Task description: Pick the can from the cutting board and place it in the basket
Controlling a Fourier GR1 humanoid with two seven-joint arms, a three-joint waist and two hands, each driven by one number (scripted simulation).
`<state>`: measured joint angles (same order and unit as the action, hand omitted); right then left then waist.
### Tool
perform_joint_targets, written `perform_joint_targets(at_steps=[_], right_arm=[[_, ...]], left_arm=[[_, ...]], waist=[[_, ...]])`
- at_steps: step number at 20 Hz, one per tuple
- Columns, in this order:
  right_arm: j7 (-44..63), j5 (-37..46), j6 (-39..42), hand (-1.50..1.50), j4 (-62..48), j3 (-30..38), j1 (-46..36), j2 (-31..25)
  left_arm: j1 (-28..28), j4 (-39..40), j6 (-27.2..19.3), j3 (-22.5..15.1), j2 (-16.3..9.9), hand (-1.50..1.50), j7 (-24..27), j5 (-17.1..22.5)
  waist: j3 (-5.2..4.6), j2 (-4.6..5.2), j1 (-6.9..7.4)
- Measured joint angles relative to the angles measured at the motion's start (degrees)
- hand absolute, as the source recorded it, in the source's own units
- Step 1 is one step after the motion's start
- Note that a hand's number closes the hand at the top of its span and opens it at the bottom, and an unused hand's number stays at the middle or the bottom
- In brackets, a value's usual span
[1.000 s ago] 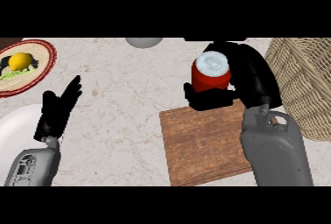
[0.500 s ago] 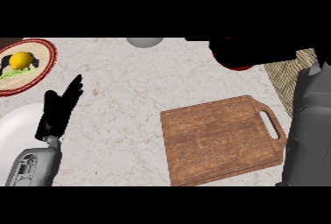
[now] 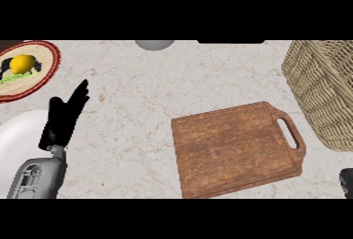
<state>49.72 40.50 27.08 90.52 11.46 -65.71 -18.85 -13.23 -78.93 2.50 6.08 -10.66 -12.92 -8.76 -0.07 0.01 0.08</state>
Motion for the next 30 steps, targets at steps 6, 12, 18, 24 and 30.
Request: perform_joint_targets(at_steps=[6,12,18,24,30], right_arm=[[-4.9,3.7,5.4,1.5,-8.3,-0.9,1.5,-10.7],[-13.8,6.4,3.9,1.5,-17.9,0.2,4.1,-19.1],[-25.3,6.3,0.5,1.5,-25.9,2.5,7.5,-24.7],[-34.4,5.9,-3.5,1.5,-32.8,3.6,10.2,-26.0],[-41.3,6.9,-7.8,1.5,-39.4,3.9,13.3,-26.7]], left_arm=[[0.5,-1.6,-0.7,-0.8,1.0,0.0,-1.1,-0.5],[-0.1,-1.6,0.0,-0.7,0.7,0.0,-1.2,-0.1],[0.0,-0.8,-0.2,-0.5,1.0,0.0,-0.6,-0.2],[-0.6,0.8,-0.1,0.0,0.8,0.0,0.6,-0.2],[0.2,-1.0,0.2,-0.4,0.9,0.0,-0.6,-0.2]], waist=[[0.04,0.07,0.16],[0.06,0.21,0.38],[0.07,0.19,0.37],[0.08,0.2,0.41],[0.08,0.15,0.52]])
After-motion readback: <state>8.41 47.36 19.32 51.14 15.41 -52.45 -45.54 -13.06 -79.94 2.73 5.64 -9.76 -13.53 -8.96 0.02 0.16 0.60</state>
